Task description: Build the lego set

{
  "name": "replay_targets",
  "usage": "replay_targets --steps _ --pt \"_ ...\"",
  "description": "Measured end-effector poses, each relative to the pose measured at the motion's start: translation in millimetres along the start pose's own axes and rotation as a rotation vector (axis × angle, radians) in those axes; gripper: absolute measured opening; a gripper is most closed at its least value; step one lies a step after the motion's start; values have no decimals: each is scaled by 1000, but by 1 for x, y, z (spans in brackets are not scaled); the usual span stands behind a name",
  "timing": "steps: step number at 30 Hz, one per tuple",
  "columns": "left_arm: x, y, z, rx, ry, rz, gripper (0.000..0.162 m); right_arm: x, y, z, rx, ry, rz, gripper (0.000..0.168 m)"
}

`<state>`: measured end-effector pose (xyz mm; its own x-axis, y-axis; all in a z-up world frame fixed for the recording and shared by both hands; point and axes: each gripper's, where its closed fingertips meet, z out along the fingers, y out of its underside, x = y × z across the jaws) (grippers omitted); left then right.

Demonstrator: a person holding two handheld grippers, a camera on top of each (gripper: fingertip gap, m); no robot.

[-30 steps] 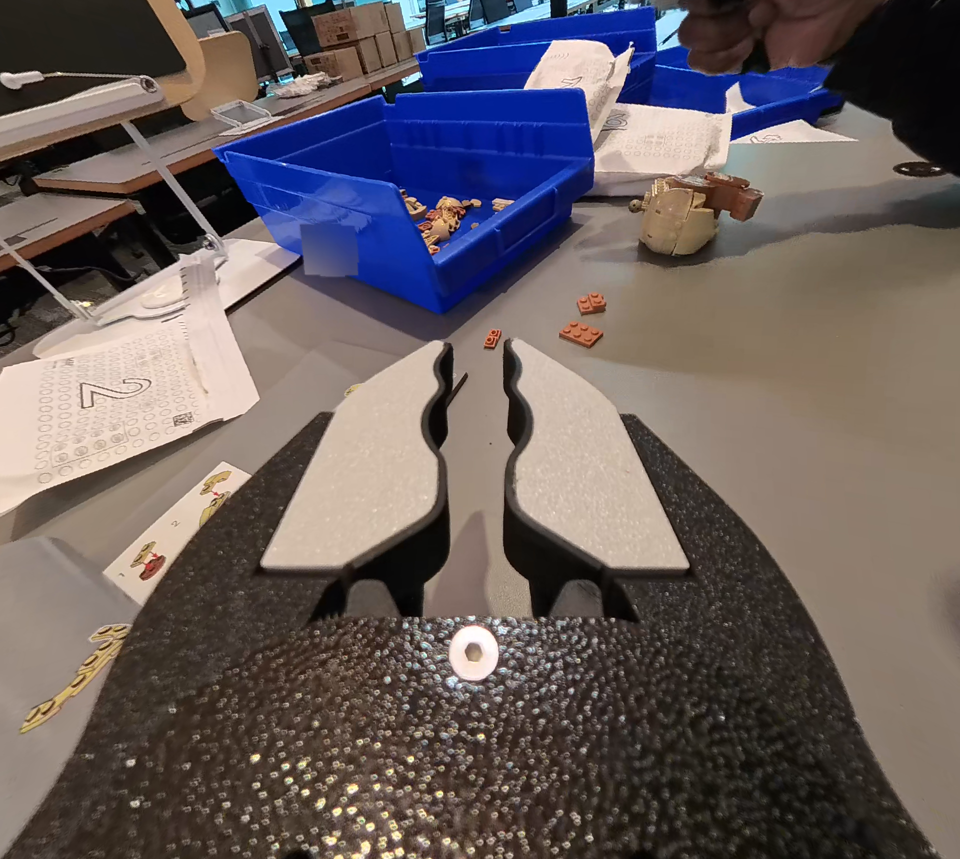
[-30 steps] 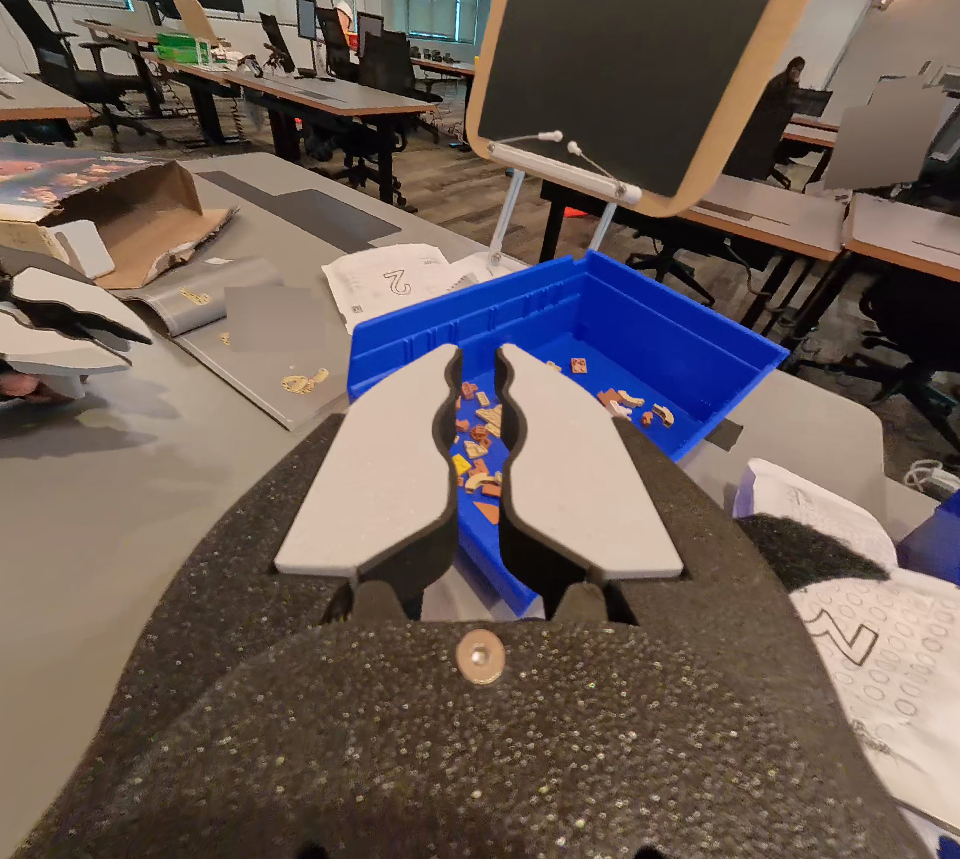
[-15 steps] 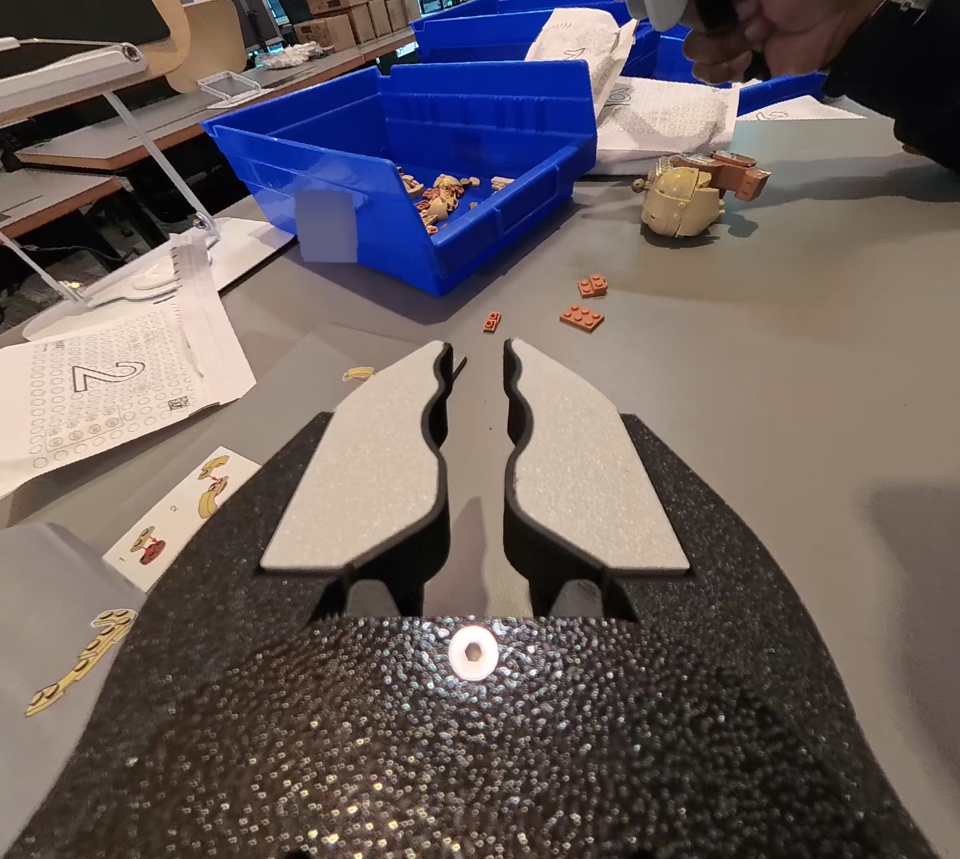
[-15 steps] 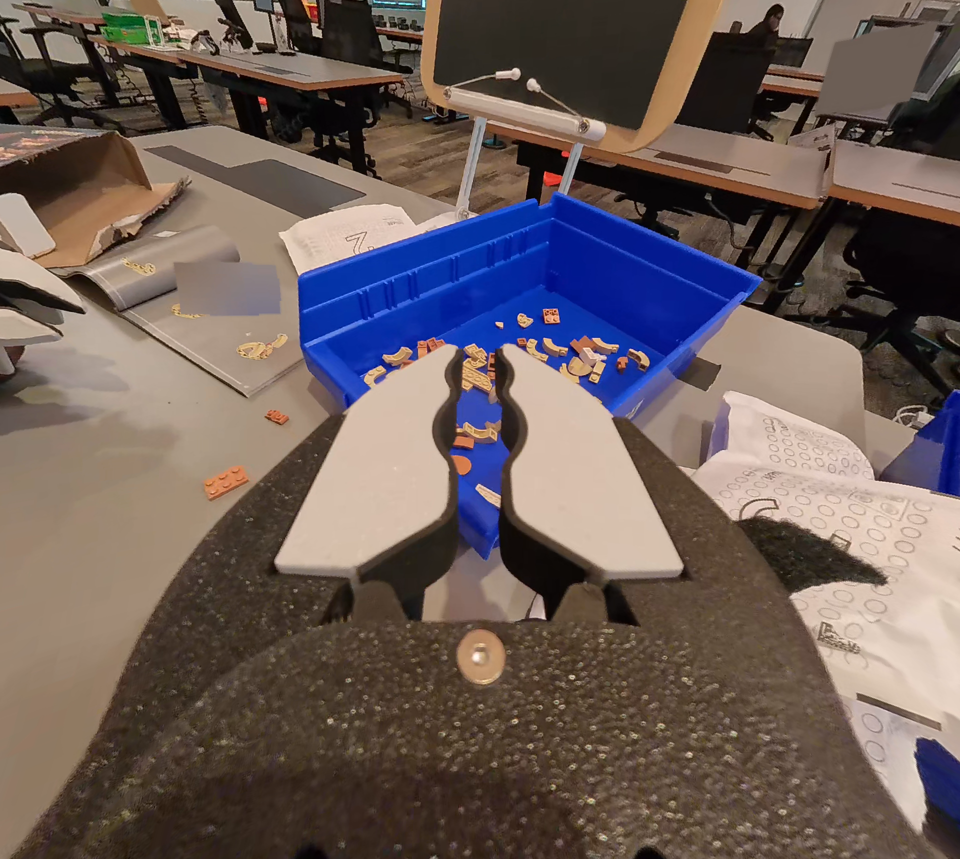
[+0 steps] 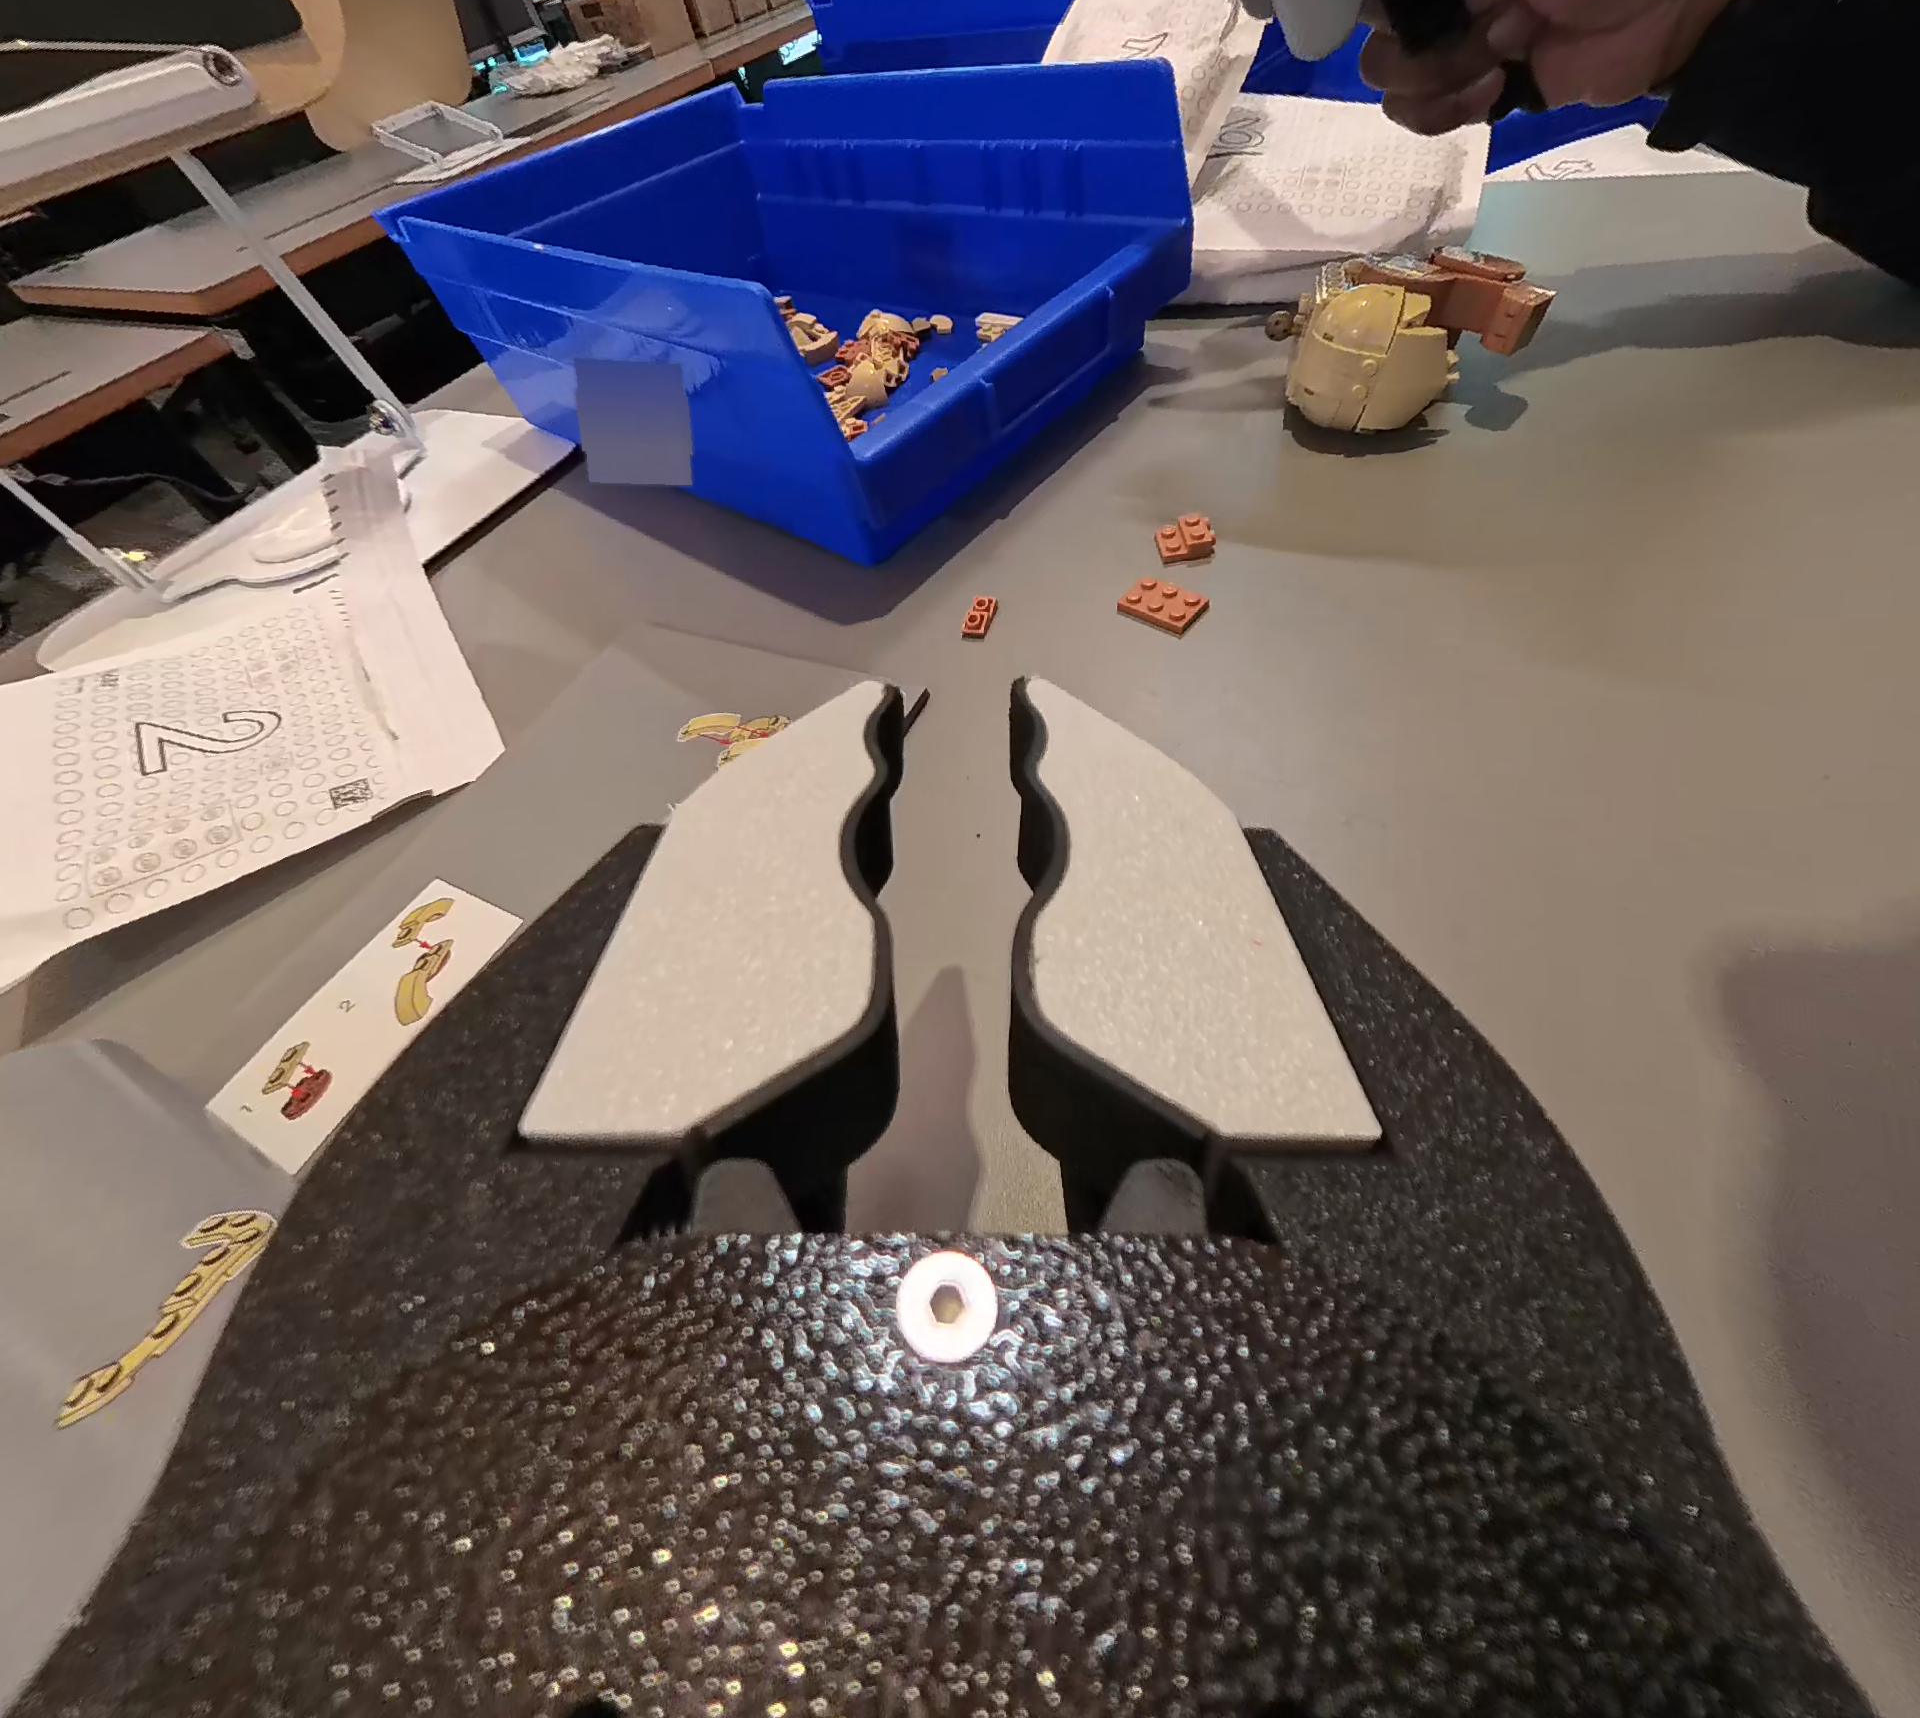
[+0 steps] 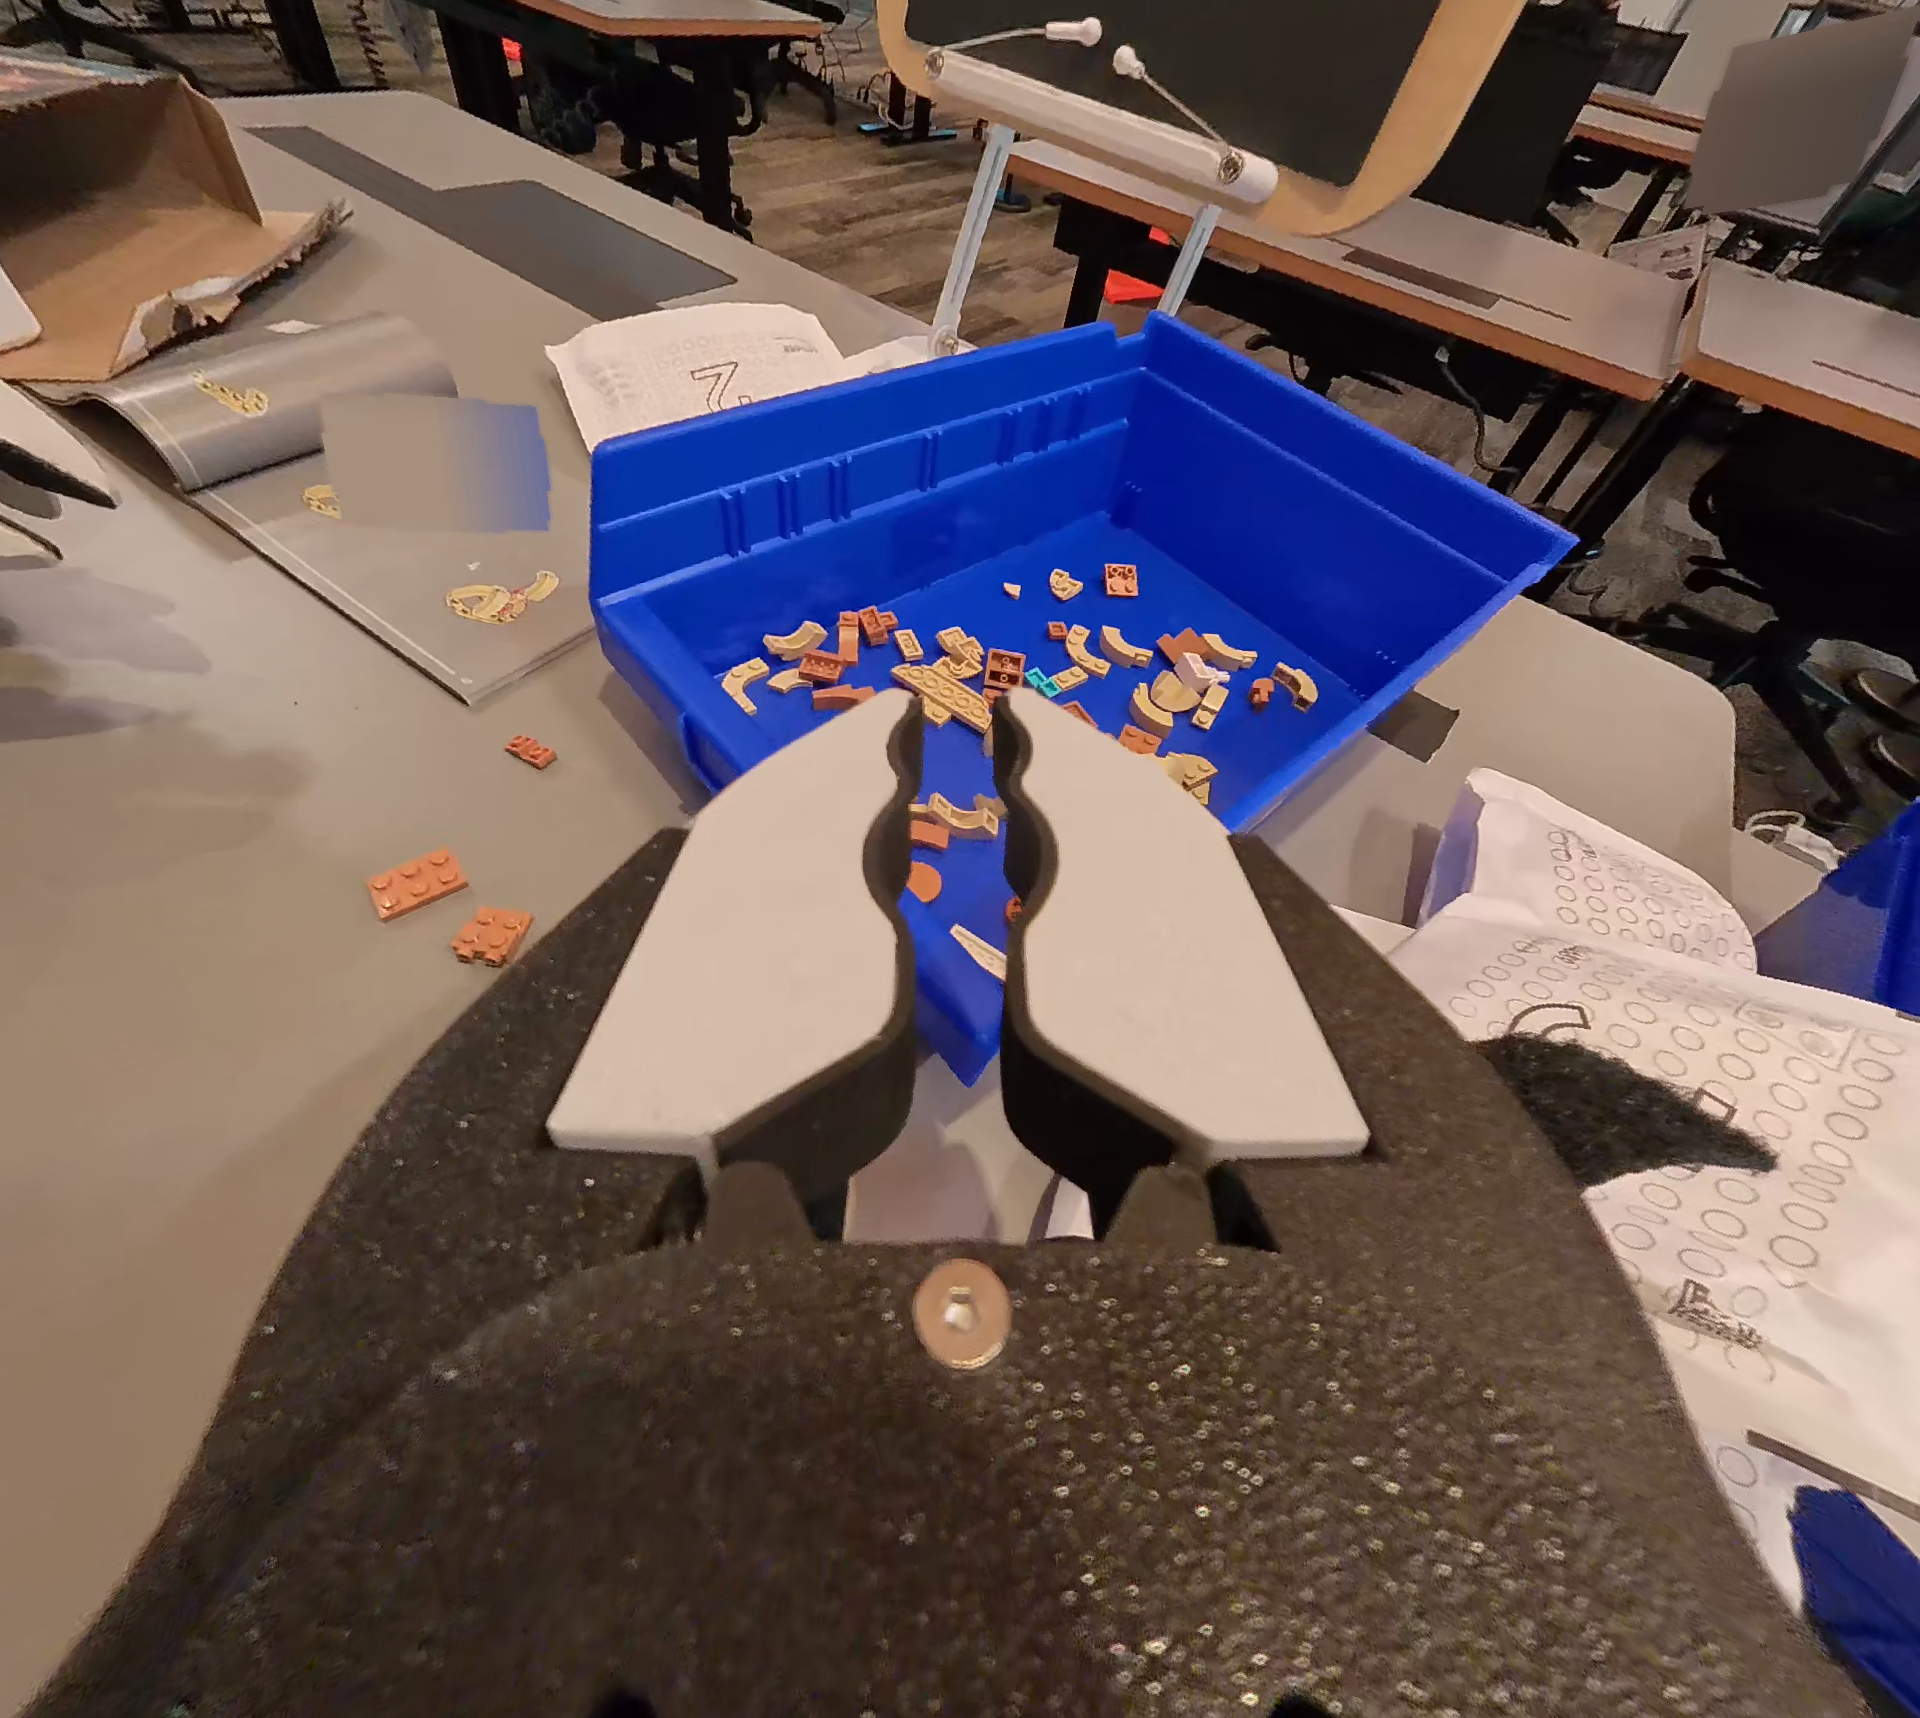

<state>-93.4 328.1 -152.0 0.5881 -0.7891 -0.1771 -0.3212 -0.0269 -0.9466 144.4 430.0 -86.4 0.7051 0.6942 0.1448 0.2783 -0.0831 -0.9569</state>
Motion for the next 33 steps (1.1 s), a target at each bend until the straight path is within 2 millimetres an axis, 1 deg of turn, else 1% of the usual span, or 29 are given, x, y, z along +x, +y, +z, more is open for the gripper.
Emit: replay_targets --steps 8,21,33 --pt "2 4 1 -28 9 7 19 -5 1 2 -6 -18 -2 13" --pt "0 10 1 -73 12 -16 19 -9 14 11 -56 -44 14 14" --pt "0 12 2 -88 12 -13 19 -11 17 12 -73 -55 5 15"
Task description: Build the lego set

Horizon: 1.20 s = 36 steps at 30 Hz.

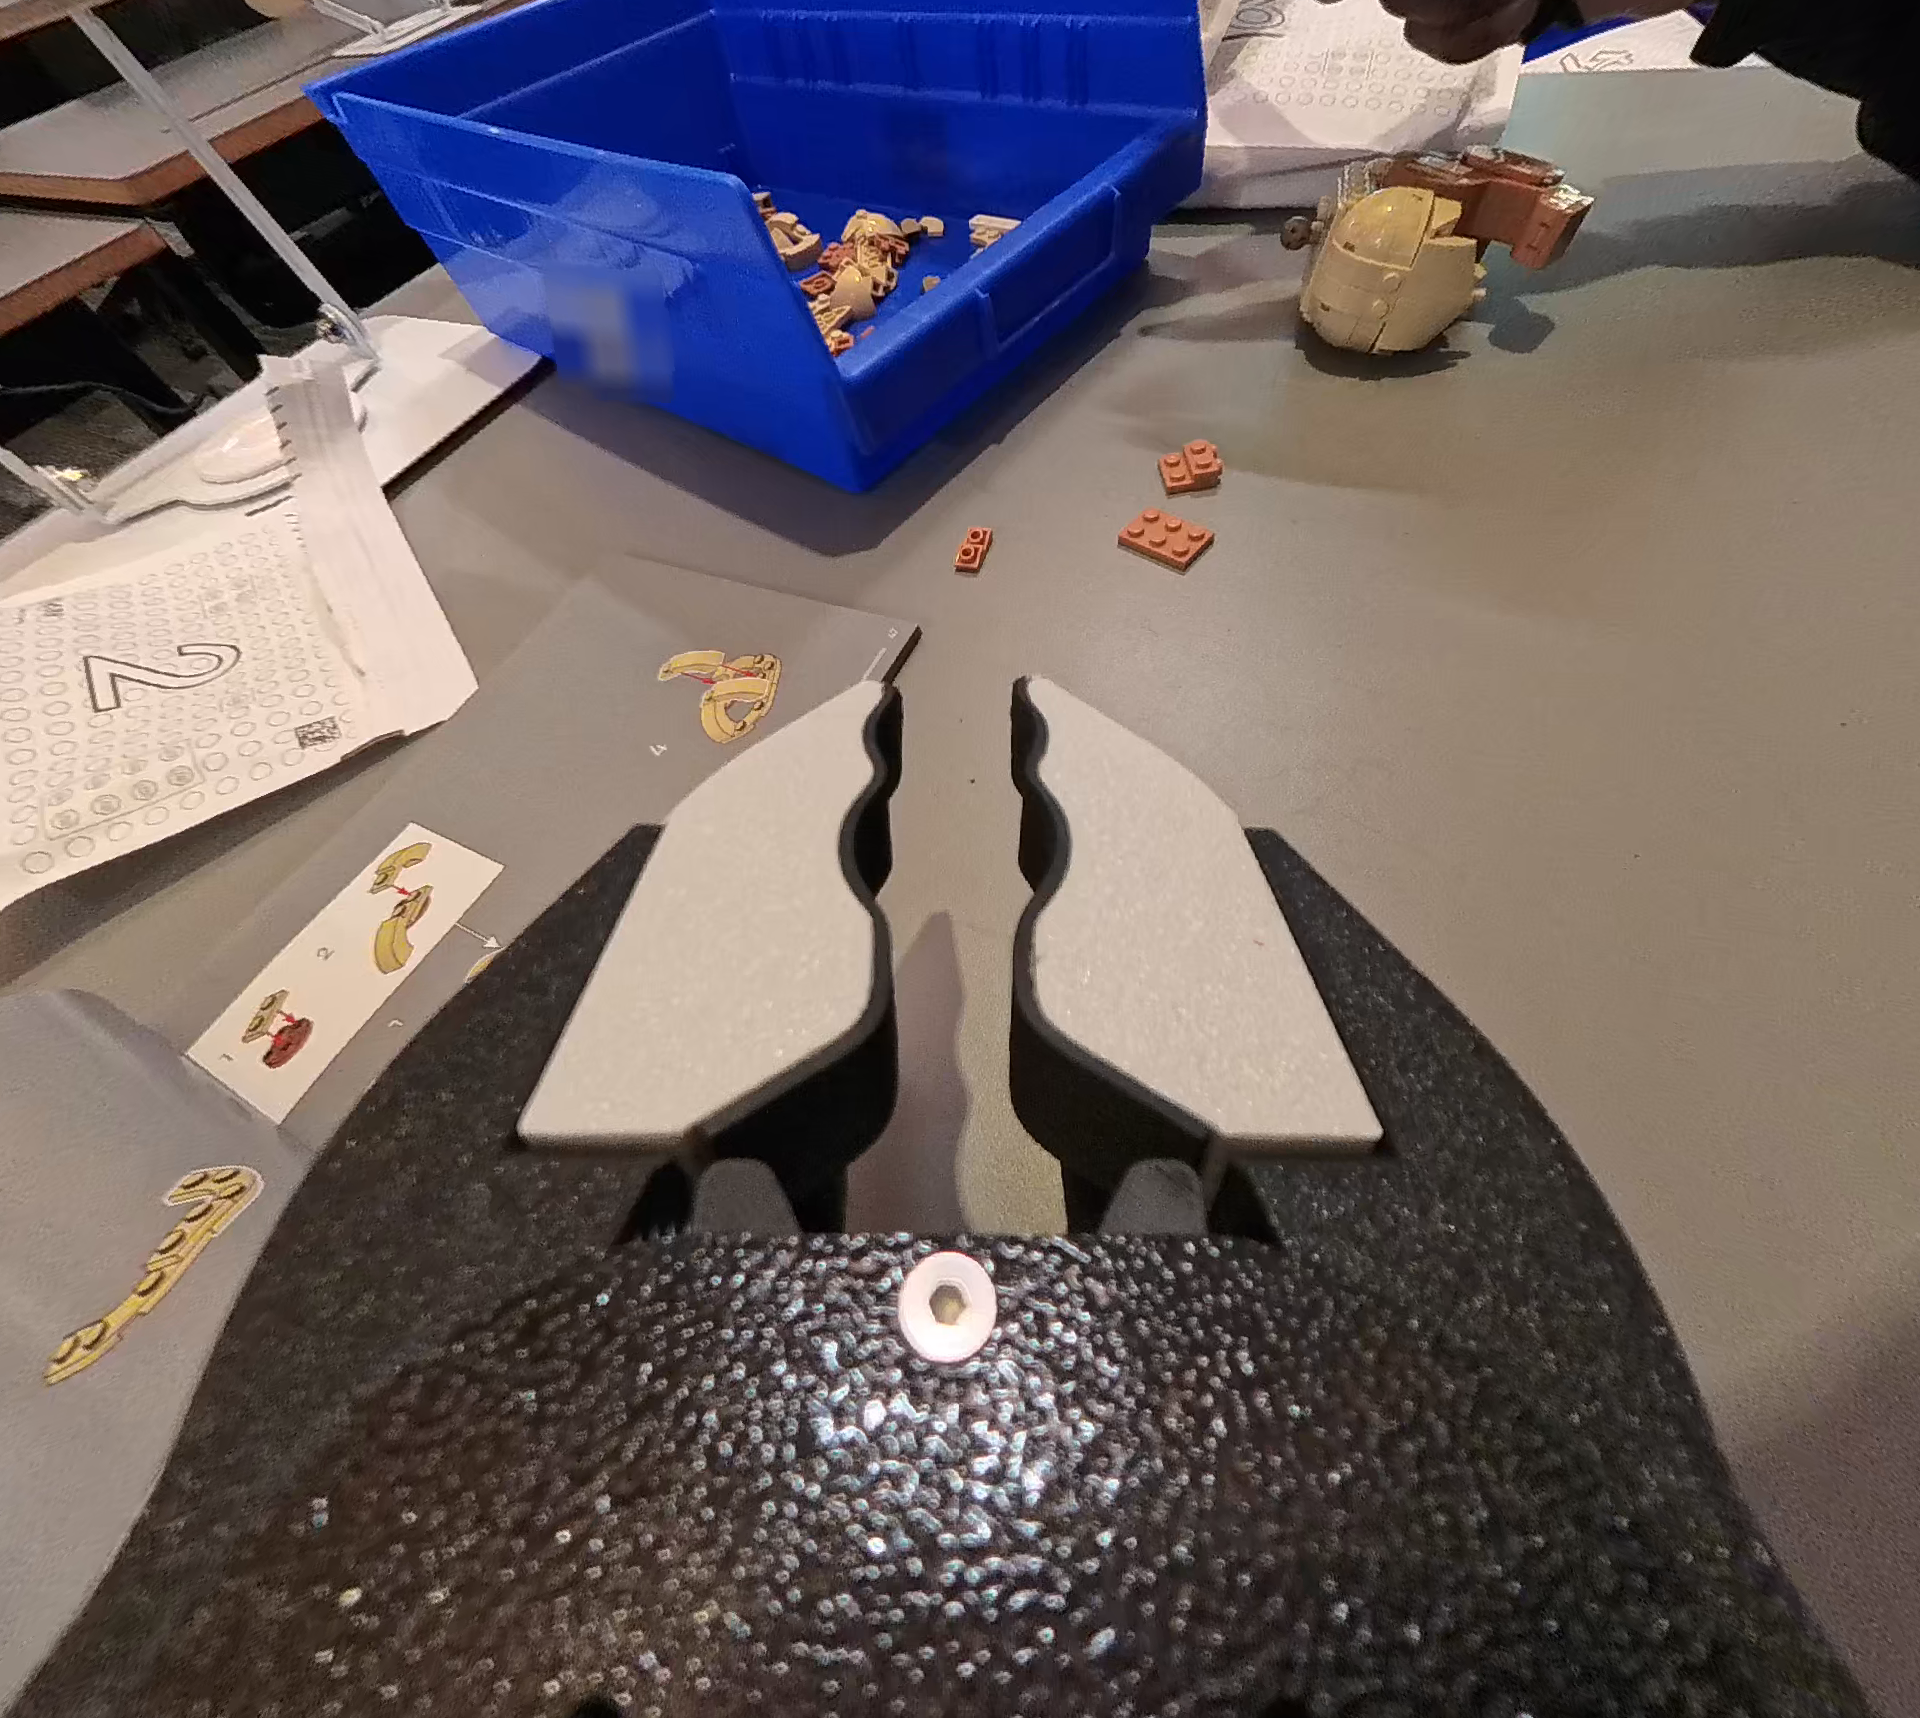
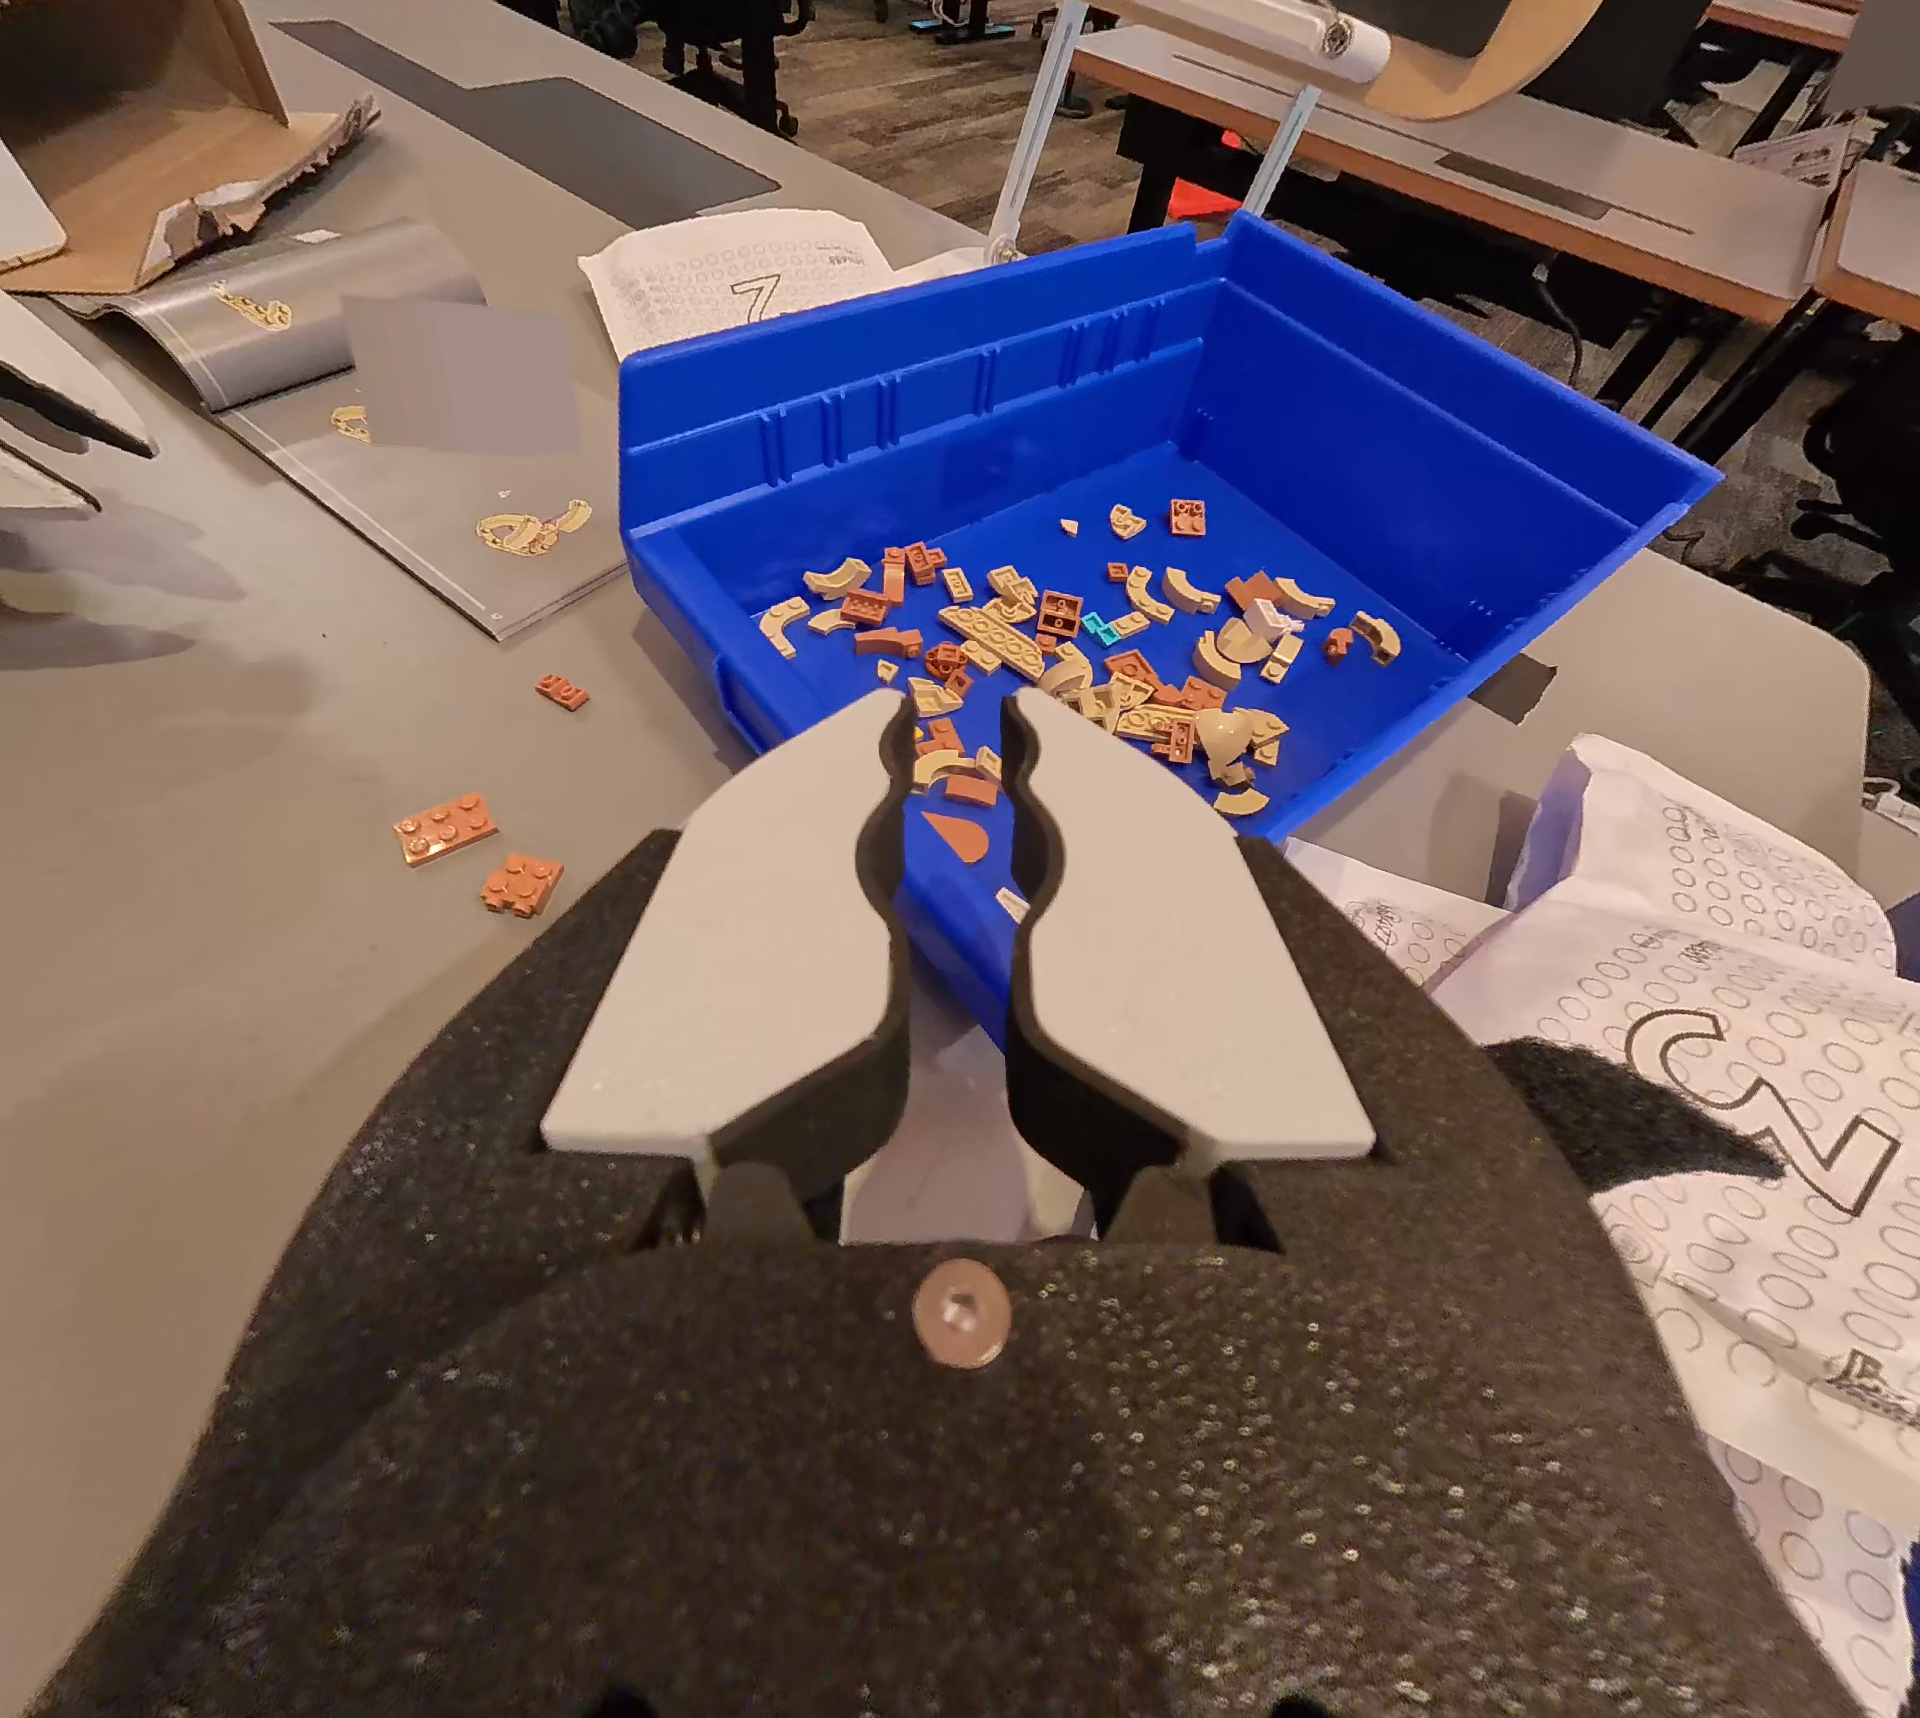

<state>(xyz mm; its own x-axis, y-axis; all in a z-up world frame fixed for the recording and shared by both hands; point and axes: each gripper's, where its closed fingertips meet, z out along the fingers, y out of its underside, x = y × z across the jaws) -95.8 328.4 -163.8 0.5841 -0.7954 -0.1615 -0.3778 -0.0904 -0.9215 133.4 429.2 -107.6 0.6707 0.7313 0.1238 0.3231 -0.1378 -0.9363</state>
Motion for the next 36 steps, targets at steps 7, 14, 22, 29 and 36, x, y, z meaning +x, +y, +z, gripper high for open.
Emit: replay_targets --steps 7,14,22,29,36 --pt "0 1 0 -9 -4 2 19 -1 5 2 -59 -17 -71 15" --pt "1 4 1 -30 -10 14 19 18 -6 -1 -233 -37 -358 15" --pt "1 5 2 -36 -13 14 19 31 17 34 -745 -351 -710 22" --pt "1 4 2 -31 -12 11 19 48 59 66 -1194 -511 -856 24" --pt "1 4 1 -29 -8 8 19 55 83 72 -1418 -511 -821 24"
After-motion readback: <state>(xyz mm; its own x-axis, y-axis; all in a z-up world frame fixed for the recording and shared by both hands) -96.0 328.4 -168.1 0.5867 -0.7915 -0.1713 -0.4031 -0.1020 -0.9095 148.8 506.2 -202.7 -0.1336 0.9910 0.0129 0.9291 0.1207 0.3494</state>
